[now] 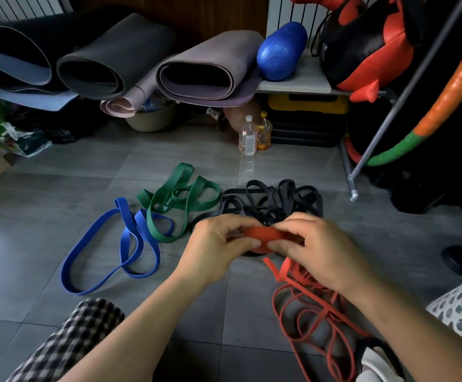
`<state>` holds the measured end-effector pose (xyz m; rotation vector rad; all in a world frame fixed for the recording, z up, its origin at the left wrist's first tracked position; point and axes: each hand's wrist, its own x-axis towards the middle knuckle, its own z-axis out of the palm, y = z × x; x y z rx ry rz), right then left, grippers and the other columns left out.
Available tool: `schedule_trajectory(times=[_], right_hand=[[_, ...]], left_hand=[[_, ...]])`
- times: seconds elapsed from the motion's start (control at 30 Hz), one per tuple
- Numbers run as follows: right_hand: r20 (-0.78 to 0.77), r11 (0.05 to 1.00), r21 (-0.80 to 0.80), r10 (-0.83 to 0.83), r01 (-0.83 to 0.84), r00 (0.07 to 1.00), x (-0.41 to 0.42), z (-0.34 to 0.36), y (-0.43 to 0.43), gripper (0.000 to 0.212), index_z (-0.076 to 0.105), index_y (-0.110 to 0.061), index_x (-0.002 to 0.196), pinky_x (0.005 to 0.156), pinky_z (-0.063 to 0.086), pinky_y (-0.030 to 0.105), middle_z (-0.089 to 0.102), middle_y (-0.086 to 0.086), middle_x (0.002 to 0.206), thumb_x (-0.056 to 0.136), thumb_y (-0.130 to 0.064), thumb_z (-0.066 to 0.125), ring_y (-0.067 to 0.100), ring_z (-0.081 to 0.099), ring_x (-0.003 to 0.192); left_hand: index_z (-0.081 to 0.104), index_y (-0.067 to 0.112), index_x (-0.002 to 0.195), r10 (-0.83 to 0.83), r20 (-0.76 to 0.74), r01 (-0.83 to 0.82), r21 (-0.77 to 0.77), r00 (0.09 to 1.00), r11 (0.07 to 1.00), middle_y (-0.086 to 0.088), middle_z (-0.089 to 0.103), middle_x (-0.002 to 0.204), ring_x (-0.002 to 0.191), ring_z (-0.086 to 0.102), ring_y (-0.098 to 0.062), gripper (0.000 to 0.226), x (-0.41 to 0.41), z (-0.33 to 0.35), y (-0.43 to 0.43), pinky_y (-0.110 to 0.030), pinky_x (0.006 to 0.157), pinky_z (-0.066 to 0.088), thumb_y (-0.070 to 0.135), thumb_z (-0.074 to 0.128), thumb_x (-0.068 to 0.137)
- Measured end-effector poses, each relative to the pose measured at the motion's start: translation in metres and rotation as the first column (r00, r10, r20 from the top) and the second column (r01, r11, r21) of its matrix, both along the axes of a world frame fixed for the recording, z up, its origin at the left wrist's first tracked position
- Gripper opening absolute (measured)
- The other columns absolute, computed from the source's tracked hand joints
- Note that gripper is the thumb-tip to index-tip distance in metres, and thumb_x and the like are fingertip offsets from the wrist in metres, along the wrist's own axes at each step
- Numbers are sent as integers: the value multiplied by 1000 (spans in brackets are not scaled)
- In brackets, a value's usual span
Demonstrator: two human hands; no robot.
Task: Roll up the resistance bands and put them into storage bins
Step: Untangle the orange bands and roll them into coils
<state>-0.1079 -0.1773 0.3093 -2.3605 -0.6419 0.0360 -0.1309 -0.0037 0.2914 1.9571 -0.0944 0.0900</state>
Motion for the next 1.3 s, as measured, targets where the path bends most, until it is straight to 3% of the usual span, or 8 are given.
schedule_trajectory(times=[0.13, 0.3, 0.47, 0.57, 0.67, 0.83, 0.97, 1.3], right_hand=[[-235, 946, 308, -28, 102, 971, 6, 2, -3, 20, 70, -27, 89, 72, 48, 13, 66, -9, 79, 69, -27, 72, 1, 61, 77], [-405, 825, 524, 22, 212, 914, 4, -4, 4, 24, 70, -25, 83, 75, 50, 13, 73, -10, 78, 60, -33, 68, 2, 67, 78], [-356, 766, 601, -2, 230, 935, -5, -8, 16, 16, 69, -29, 83, 71, 44, 5, 71, -18, 81, 68, -32, 64, -5, 65, 80], [-312, 842, 507, -20, 184, 950, 0, -6, 11, 8, 69, -28, 83, 68, 44, 6, 71, -13, 79, 76, -25, 66, -3, 65, 77], [-158, 966, 235, -75, 111, 985, 8, -6, 1, 10, 72, -18, 86, 70, 48, 24, 67, -3, 80, 79, -23, 68, 11, 63, 77], [95, 992, -120, 34, -22, 995, 2, -8, 2, 21, 70, -18, 96, 73, 45, 33, 62, -7, 87, 81, -33, 66, 12, 58, 83], [-10, 995, 100, 6, -5, 1000, 5, -2, 1, 20, 72, -19, 97, 74, 46, 23, 64, -7, 85, 78, -26, 70, 6, 59, 80], [-323, 864, 473, -15, 176, 946, 9, -3, 2, 14, 66, -31, 82, 73, 47, 8, 71, -14, 77, 71, -23, 70, -3, 65, 78]], left_hand=[[68, 13, 86, 44, -160, -114, -462, 986, 879, -2, 72, 76, 73, 67, -15, 25, 0, 7, -2, -24, 74, 57, -4, 68, 68], [65, 4, 91, -13, -235, -163, -712, 972, 683, -8, 72, 81, 76, 70, -20, 28, -3, 6, -7, -31, 74, 58, 8, 64, 64], [63, 0, 97, -94, -290, -215, -858, 952, 467, -12, 70, 89, 78, 69, -18, 29, -7, 2, -13, -25, 67, 58, 7, 59, 68], [64, 3, 98, -96, -321, -214, -797, 942, 565, -10, 71, 89, 80, 69, -18, 27, -5, 2, -9, -26, 72, 57, 6, 61, 71], [67, 21, 99, 50, -251, -118, -266, 967, 957, -3, 70, 99, 92, 65, -13, 29, 2, 2, 6, -22, 80, 53, 4, 69, 75], [65, 34, 96, -68, 2, 68, 53, 998, 996, 2, 69, 93, 84, 65, -7, 41, 0, 1, 6, -19, 79, 53, 1, 72, 74], [70, 24, 83, 23, -80, -37, -179, 997, 983, -8, 72, 81, 77, 67, -20, 30, 0, 5, 2, -25, 76, 54, -4, 69, 73], [67, 8, 88, 68, -259, -232, -682, 963, 693, -3, 73, 78, 74, 70, -14, 25, 0, 6, -4, -24, 72, 57, 10, 64, 63]])
